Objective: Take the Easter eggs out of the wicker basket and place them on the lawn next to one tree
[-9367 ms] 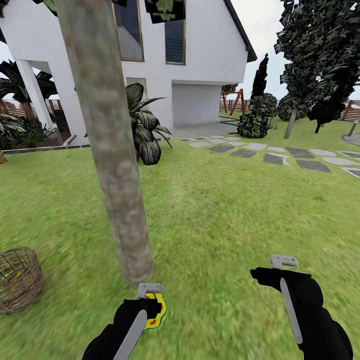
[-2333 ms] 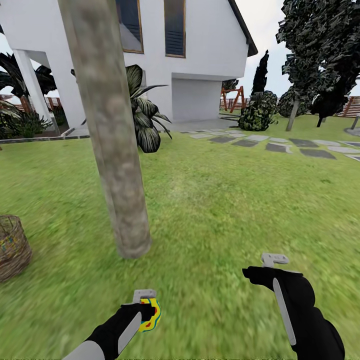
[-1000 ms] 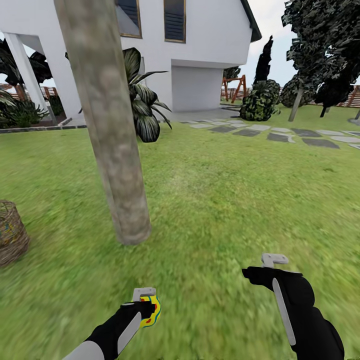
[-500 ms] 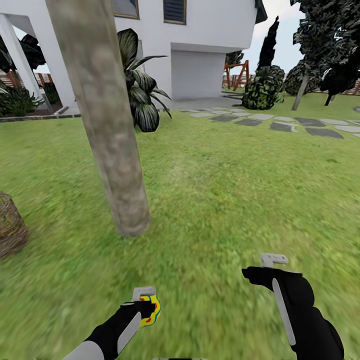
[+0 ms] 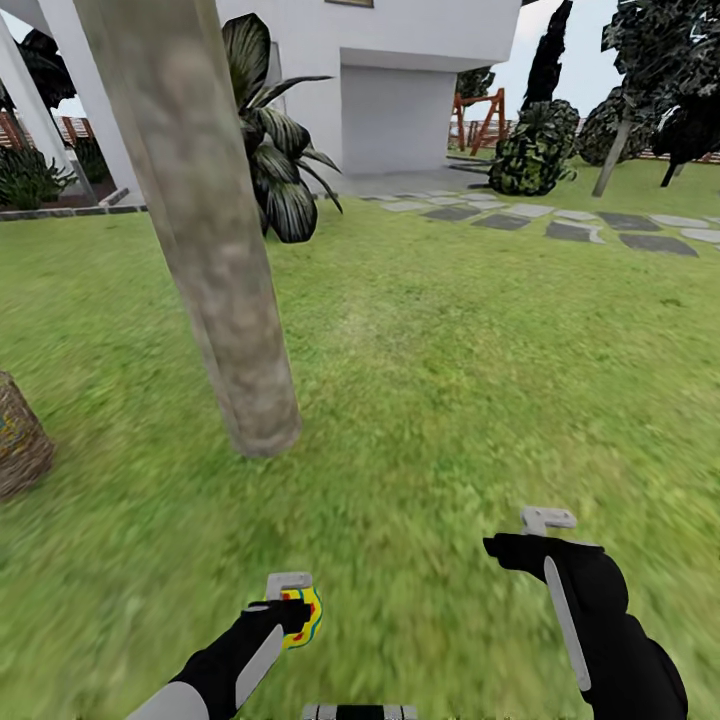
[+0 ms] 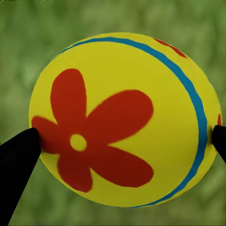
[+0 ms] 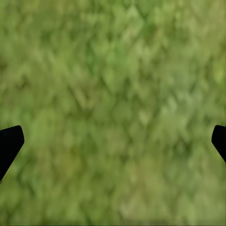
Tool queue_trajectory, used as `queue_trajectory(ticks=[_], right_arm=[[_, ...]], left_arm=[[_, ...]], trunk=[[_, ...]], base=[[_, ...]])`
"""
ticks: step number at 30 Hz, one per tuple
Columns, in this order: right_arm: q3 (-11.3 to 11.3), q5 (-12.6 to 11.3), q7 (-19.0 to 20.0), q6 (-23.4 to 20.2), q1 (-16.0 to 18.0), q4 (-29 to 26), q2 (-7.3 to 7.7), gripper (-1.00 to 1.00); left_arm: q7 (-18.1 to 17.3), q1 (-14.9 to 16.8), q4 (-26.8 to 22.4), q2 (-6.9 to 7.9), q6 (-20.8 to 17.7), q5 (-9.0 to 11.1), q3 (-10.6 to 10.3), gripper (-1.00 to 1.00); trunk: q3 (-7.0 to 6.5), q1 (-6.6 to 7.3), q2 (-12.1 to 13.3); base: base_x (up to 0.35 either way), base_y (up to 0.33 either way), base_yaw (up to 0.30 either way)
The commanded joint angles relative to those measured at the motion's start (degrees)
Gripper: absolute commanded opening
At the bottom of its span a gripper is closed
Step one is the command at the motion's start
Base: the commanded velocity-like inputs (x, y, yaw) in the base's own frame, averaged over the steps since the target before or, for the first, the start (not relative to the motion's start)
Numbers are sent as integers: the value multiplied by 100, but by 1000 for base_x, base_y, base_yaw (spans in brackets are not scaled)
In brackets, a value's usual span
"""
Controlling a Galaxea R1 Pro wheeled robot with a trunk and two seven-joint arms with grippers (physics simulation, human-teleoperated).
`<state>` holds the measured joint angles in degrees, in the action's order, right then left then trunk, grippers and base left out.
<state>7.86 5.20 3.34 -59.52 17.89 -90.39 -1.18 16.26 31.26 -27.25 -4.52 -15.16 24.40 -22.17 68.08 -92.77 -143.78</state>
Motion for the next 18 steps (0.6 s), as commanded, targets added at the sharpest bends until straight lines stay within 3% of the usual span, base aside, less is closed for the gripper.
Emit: queue_trajectory(ticks=[1,6,18], right_arm=[[6,51,35,-24,4,-5,-5,100],[5,51,35,-24,4,-5,-5,100],[5,51,35,-24,4,-5,-5,100]], left_arm=[[54,3,-5,7,15,61,-141,-100],[60,3,16,11,137,74,-491,-100],[84,3,22,22,232,83,-564,-100]], trunk=[[28,-1,-4],[138,-14,-10],[404,-45,-26]], base=[[0,0,0],[0,0,0],[0,0,0]])
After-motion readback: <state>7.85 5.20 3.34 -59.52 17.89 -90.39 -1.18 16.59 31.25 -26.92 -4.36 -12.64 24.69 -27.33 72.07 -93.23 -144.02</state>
